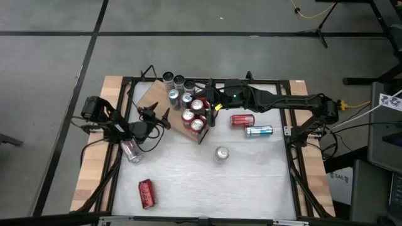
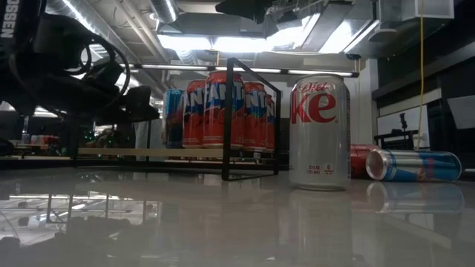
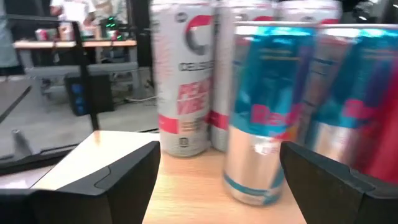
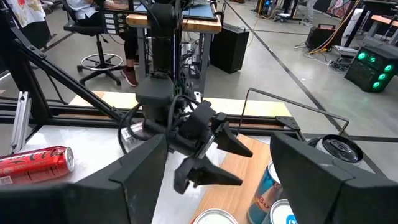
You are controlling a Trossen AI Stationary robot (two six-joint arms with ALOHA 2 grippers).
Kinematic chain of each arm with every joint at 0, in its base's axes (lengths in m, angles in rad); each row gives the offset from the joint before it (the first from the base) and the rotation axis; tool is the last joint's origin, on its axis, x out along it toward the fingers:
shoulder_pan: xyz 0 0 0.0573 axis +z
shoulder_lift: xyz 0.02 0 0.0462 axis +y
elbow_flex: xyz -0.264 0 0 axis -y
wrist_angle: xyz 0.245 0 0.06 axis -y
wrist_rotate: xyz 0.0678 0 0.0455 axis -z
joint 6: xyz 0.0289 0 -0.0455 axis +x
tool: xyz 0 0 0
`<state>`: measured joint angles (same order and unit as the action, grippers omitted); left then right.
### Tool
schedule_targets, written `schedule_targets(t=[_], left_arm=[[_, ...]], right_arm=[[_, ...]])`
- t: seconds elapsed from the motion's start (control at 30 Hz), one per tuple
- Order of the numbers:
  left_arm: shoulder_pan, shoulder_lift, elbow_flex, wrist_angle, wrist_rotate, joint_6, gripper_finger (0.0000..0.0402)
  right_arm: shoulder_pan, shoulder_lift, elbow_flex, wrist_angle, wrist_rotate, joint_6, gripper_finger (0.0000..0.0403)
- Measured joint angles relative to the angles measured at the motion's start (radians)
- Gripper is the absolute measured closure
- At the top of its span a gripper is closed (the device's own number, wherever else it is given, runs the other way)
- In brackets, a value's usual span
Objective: Pick and place cans onto a shelf
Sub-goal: Put the bottom blue and white soda can on the shelf aligned with the other blue and white soda cans
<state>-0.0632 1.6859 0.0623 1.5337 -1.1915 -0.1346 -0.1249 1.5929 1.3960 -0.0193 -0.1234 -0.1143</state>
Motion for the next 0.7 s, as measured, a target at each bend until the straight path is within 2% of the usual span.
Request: schedule_targets(t=[0.17,0.47,0.6,0.7], left_arm=[[0.071,0.000,0.000,0.000,0.034,-0.048,0.0076],[0.208,0.000,0.046,0.000,0.238,-0.066,0.0076],[0.238,0.000,0.068,-0.012,0.325,-0.066,0.0076],[0.241,0.000,0.069,-0.048,0.345,-0.066,0.0076]], right_arm=[[0.000,0.000,0.000,0.001,0.000,0.000,0.0125],[0.000,0.000,0.000,0.001,0.000,0.000,0.0125],[0.000,0.000,0.000,0.000,0.000,0.000,0.0125],[0.000,0.000,0.000,-0.006,0.000,0.000,0.0125]])
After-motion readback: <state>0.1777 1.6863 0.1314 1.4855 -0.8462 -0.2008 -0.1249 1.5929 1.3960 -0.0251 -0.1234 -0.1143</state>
